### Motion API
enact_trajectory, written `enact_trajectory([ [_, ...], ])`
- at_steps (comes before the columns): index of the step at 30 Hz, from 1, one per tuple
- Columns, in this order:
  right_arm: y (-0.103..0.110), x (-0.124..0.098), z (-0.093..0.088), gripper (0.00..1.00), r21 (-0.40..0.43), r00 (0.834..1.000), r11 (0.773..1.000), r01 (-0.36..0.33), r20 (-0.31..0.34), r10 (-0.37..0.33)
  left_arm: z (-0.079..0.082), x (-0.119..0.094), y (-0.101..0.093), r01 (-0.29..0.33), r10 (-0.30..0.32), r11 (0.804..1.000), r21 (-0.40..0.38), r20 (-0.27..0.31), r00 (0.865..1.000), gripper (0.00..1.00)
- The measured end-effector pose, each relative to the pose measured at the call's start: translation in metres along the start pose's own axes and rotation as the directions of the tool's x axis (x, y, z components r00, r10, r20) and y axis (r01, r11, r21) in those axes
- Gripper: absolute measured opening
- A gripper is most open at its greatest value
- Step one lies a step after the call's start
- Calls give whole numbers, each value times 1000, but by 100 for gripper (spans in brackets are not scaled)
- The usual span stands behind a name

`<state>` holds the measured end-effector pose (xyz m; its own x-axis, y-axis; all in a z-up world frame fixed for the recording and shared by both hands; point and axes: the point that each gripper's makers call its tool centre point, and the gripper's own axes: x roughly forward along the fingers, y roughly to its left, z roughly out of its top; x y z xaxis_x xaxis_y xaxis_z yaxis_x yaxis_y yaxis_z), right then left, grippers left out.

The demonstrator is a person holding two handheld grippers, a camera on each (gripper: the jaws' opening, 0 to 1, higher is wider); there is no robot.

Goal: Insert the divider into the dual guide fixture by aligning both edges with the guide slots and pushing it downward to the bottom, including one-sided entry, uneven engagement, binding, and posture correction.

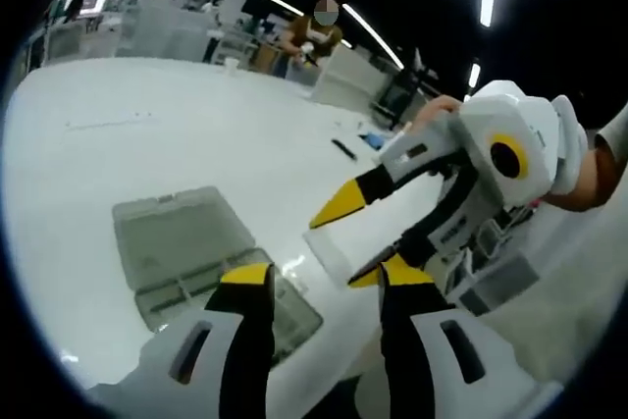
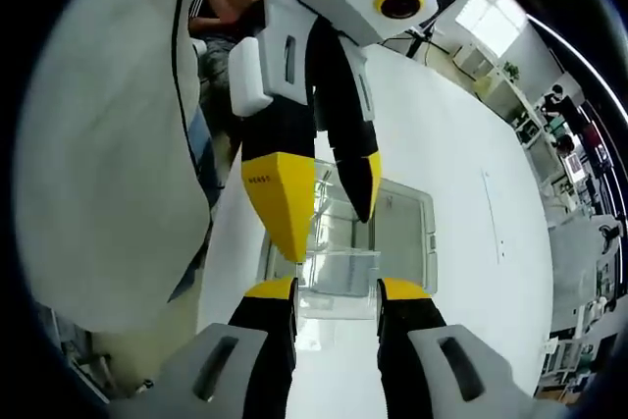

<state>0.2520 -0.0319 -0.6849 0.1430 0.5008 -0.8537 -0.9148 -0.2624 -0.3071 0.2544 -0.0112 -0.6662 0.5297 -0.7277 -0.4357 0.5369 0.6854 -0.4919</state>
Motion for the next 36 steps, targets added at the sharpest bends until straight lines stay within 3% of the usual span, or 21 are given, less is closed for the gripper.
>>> enact_trajectory([
  [13,-3,1,7,27,1,1000,1000,15,22,-15,6,-1,1,20,-17,996,-92,29,999,28],
  [22,-3,1,10,27,-7,999,1000,26,28,-26,5,-1,-1,36,-33,990,-133,25,999,15],
  [29,-4,2,12,27,-9,999,999,35,34,-35,5,-4,0,54,-49,978,-200,30,998,7],
  [36,-7,0,17,27,-15,998,999,50,40,-50,7,-7,10,19,-10,978,-208,41,999,11],
])
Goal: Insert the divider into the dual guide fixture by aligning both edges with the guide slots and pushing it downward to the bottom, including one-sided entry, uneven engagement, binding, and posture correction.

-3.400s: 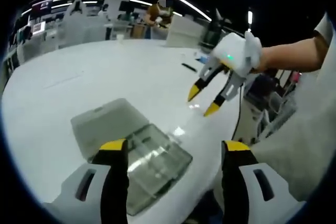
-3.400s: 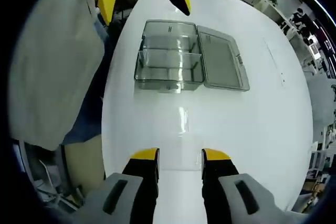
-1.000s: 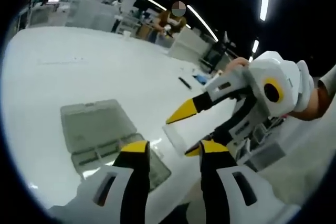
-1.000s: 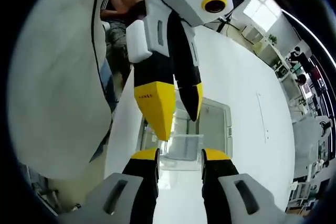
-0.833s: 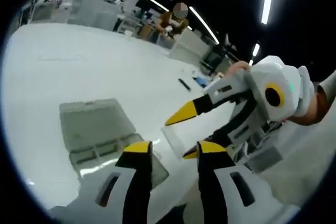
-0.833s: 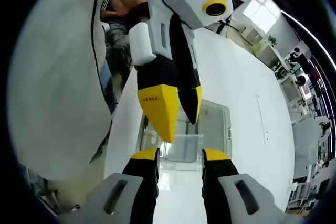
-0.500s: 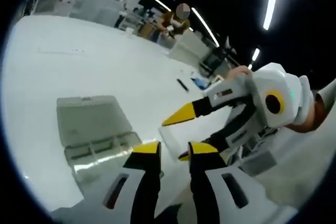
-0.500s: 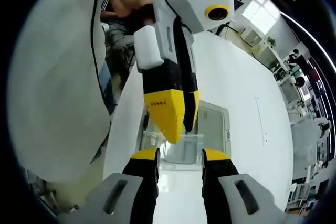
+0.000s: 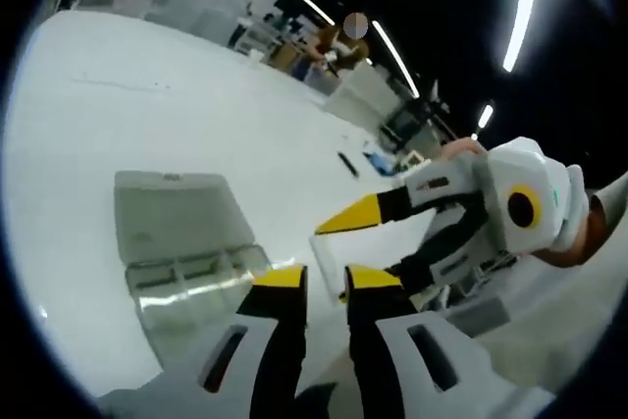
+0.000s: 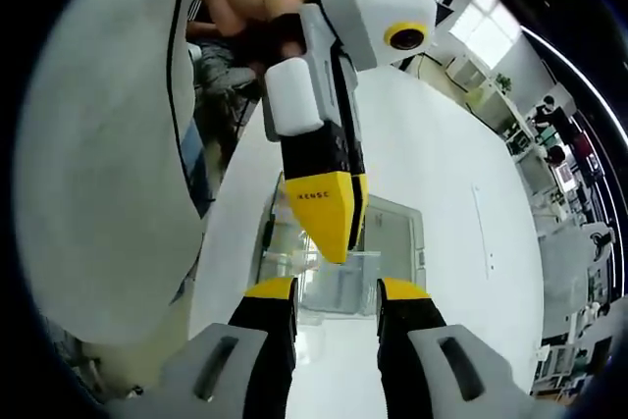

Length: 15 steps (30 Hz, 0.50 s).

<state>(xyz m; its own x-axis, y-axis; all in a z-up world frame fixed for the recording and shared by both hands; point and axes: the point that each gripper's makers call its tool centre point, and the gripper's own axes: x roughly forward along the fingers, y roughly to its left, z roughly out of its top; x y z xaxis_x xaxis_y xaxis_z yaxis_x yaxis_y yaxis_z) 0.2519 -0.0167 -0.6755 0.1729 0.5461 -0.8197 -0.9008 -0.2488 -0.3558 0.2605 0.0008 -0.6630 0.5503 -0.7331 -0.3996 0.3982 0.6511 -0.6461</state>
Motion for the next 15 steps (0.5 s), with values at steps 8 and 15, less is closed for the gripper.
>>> enact_trajectory([
  [8,-3,-2,15,27,-12,999,1000,12,32,-12,-4,1,-1,13,-14,999,-49,-15,1000,7],
  [15,-4,-2,17,27,-24,999,999,22,30,-21,-5,0,-1,36,-38,993,-110,-12,999,1],
])
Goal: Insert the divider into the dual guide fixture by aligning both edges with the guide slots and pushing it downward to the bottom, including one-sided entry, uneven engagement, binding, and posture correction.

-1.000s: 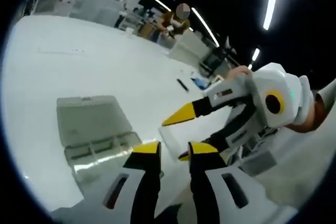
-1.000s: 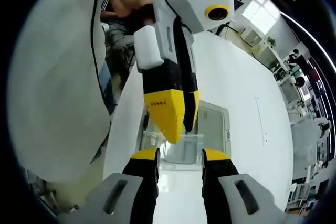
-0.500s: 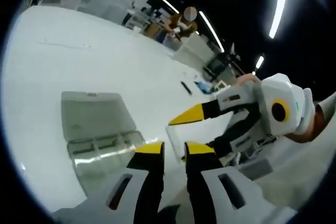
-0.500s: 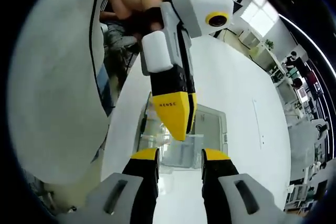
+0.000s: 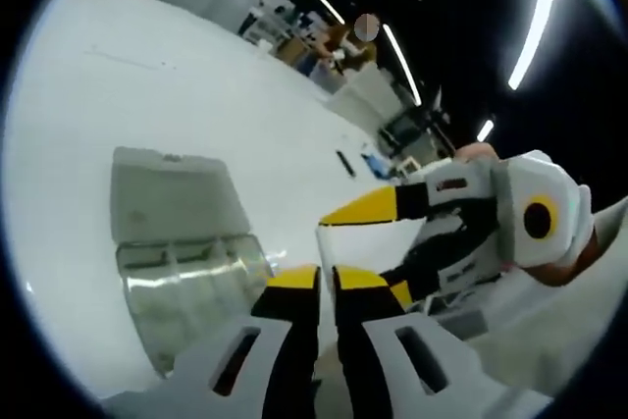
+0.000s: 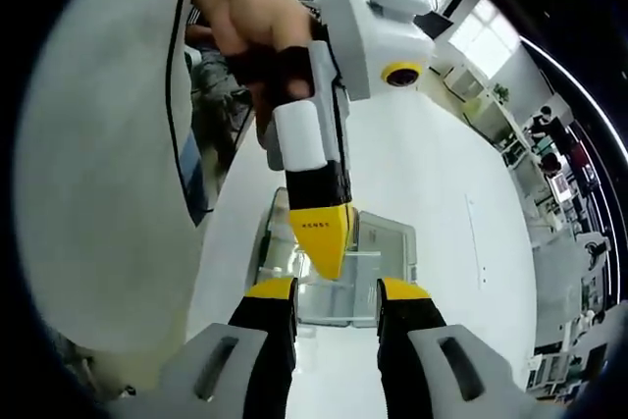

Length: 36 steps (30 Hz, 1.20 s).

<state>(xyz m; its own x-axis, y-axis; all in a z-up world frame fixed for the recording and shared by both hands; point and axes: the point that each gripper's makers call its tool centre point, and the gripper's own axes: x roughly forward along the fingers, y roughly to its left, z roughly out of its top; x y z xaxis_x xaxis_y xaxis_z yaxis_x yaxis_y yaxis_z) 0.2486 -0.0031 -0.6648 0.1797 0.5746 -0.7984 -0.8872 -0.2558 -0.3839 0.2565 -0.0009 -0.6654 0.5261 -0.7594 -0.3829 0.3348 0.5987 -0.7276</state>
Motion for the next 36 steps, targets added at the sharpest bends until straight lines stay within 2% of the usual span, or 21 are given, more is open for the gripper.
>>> enact_trajectory([
  [27,-1,5,4,27,-20,1000,1000,-1,0,1,-3,-2,3,21,-22,996,-91,-15,1000,0],
  [33,-2,6,1,29,-55,1000,998,-3,-31,1,-3,-2,5,23,-24,994,-108,-6,1000,0],
  [36,-3,5,-2,26,-42,999,999,-6,-42,4,-4,-3,7,22,-23,994,-107,-8,1000,0],
])
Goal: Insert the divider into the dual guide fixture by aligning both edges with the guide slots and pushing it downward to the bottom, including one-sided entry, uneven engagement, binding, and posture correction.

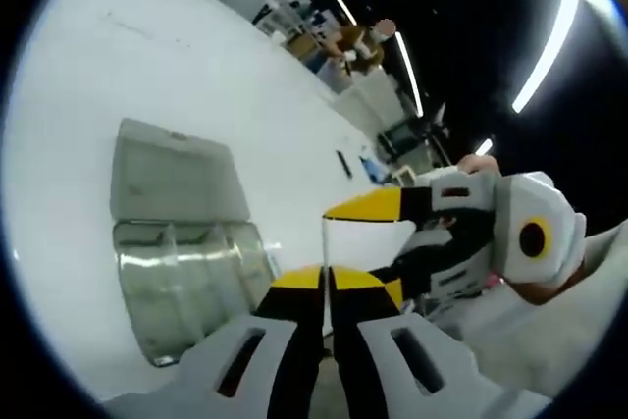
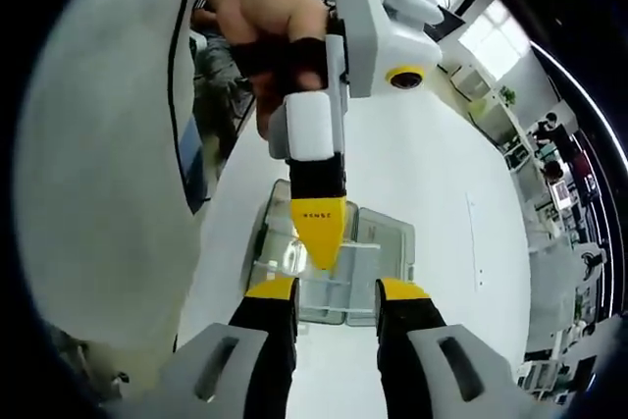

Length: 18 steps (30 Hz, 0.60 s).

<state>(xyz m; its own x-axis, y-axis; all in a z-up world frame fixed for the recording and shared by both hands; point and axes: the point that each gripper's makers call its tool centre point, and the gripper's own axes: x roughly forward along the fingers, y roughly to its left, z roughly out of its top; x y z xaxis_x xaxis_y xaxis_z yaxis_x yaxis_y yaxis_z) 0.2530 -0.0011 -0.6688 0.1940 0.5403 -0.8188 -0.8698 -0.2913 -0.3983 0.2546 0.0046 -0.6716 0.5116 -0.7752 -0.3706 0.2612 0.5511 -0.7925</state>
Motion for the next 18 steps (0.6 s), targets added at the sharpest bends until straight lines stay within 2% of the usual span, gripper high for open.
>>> enact_trajectory([
  [7,-3,-6,-2,21,62,1000,998,-16,20,15,-1,0,-2,11,-11,1000,28,1,1000,0],
  [10,-5,-10,-3,14,88,999,996,-28,27,25,0,-2,-1,8,-8,999,48,9,1000,0],
  [18,-17,-20,-6,15,174,996,982,-68,67,57,3,-4,0,2,-4,994,113,22,1000,0],
])
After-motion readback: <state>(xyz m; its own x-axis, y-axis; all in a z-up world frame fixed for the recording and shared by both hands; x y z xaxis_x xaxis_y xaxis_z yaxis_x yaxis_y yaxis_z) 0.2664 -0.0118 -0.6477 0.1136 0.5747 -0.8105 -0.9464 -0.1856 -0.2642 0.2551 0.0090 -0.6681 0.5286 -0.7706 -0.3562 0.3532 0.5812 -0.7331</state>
